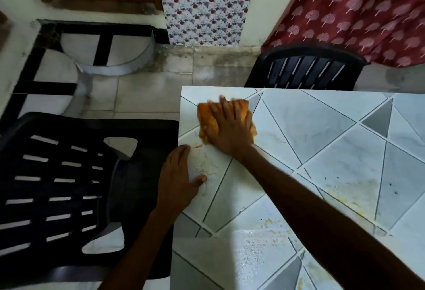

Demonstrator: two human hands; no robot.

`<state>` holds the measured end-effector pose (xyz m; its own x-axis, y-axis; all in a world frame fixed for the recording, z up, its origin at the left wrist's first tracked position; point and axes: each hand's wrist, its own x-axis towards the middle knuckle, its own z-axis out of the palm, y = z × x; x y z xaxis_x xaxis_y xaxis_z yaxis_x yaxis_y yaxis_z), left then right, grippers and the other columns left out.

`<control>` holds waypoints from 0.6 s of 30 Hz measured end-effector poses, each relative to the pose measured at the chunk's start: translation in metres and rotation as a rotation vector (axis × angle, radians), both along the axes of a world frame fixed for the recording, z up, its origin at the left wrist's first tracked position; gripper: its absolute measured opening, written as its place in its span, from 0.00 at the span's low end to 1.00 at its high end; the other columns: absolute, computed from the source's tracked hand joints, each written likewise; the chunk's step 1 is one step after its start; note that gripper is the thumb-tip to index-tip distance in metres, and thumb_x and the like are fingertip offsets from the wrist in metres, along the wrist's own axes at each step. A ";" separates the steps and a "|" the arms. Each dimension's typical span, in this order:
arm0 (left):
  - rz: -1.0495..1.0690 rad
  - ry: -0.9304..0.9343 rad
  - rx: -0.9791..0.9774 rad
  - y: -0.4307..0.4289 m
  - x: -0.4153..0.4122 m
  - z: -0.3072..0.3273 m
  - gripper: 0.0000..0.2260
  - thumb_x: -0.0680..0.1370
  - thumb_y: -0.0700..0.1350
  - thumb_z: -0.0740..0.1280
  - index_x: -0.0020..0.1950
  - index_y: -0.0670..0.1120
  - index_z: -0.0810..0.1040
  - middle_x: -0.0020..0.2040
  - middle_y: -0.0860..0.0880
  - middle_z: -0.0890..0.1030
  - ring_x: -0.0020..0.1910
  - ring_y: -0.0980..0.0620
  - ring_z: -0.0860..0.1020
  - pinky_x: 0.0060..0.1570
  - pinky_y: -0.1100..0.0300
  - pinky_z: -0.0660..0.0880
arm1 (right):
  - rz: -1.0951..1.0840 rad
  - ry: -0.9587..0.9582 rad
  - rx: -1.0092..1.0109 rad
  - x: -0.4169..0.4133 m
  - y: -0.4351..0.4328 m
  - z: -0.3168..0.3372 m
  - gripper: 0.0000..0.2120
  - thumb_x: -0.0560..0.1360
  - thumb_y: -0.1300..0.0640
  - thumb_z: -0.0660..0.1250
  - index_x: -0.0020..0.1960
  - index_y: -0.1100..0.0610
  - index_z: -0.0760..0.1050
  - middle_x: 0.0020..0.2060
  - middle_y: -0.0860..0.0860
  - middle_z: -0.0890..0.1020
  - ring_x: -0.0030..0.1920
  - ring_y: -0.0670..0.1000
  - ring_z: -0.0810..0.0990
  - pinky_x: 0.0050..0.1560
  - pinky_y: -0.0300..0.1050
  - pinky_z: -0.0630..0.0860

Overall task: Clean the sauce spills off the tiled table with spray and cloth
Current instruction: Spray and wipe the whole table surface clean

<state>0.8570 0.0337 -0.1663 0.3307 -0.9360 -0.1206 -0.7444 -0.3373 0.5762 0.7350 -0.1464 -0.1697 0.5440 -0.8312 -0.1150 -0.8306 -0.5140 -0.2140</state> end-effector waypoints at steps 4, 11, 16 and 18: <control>0.083 0.223 -0.020 0.011 -0.007 0.009 0.44 0.68 0.57 0.75 0.77 0.41 0.61 0.76 0.45 0.61 0.74 0.48 0.63 0.73 0.54 0.62 | 0.052 0.024 -0.016 -0.086 0.086 0.000 0.35 0.76 0.30 0.53 0.80 0.42 0.58 0.81 0.49 0.57 0.80 0.61 0.54 0.72 0.68 0.57; 0.351 0.428 -0.015 0.029 -0.016 0.017 0.30 0.77 0.43 0.72 0.76 0.41 0.65 0.71 0.43 0.67 0.65 0.54 0.69 0.59 0.70 0.65 | -0.256 0.065 0.063 -0.088 0.014 -0.002 0.36 0.77 0.30 0.53 0.81 0.40 0.49 0.82 0.49 0.48 0.81 0.62 0.46 0.73 0.75 0.48; 0.432 0.497 0.005 0.029 -0.016 0.020 0.25 0.78 0.34 0.66 0.75 0.42 0.68 0.70 0.45 0.70 0.66 0.52 0.71 0.62 0.64 0.67 | -0.265 0.027 0.113 0.017 -0.023 0.003 0.40 0.77 0.30 0.53 0.82 0.44 0.44 0.82 0.53 0.45 0.80 0.65 0.40 0.72 0.78 0.39; 0.451 0.560 0.030 0.029 -0.012 0.018 0.24 0.78 0.33 0.64 0.74 0.45 0.70 0.69 0.47 0.73 0.65 0.51 0.73 0.66 0.56 0.71 | -0.067 0.020 0.058 0.017 0.020 -0.001 0.39 0.76 0.30 0.53 0.82 0.44 0.48 0.82 0.52 0.49 0.80 0.64 0.45 0.72 0.76 0.44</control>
